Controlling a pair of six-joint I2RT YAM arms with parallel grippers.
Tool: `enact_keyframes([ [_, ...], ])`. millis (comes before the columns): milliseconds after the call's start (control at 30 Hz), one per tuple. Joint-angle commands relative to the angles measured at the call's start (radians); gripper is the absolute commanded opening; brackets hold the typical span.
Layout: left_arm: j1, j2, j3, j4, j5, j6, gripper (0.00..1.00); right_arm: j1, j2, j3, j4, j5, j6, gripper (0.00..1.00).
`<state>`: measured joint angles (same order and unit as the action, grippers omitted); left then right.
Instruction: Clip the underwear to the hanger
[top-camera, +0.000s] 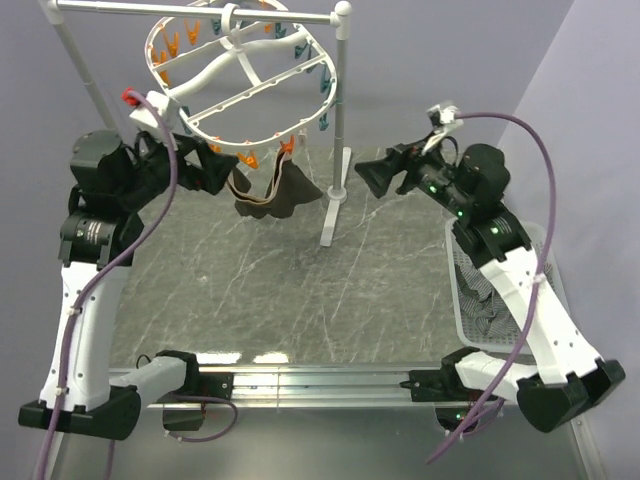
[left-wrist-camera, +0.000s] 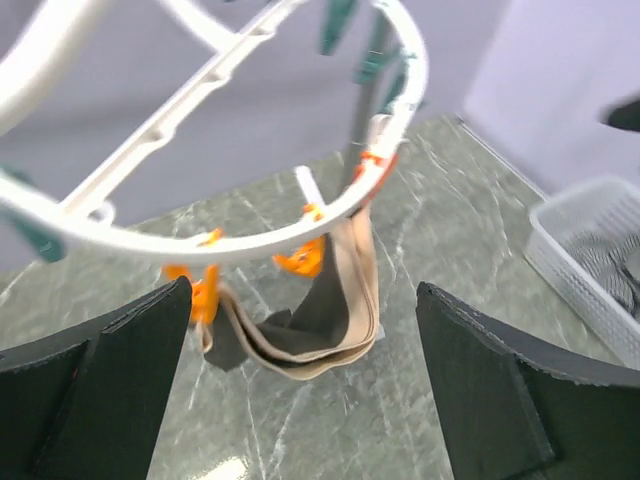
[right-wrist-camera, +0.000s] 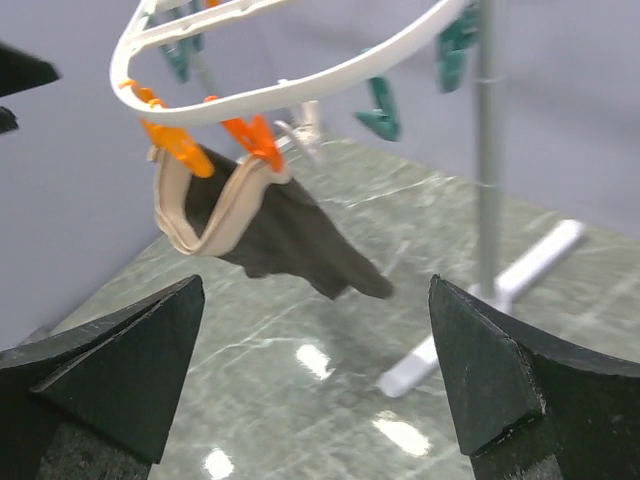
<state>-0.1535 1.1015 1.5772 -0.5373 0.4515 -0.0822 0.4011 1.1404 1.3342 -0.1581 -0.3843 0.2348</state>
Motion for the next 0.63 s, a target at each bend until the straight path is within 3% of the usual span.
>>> enact_keyframes([
  [0, 0.075, -0.048, -0.078, 0.031, -0.008, -0.116, 0.99, -0.047, -0.088, -0.047, -0.012, 0.048, -0.055, 1.0],
  [133, 0.149, -0.091, -0.167, -0.035, -0.033, -0.081, 0.99, -0.134, -0.159, -0.154, -0.029, 0.042, -0.042, 1.0],
  [300, 0.149, -0.129, -0.268, -0.101, -0.117, -0.025, 0.99, -0.243, -0.27, -0.266, -0.052, 0.03, -0.061, 1.0],
  [600, 0.15, -0.21, -0.355, -0.073, -0.12, -0.001, 1.0, -0.263, -0.389, -0.394, -0.084, 0.032, -0.1, 1.0],
])
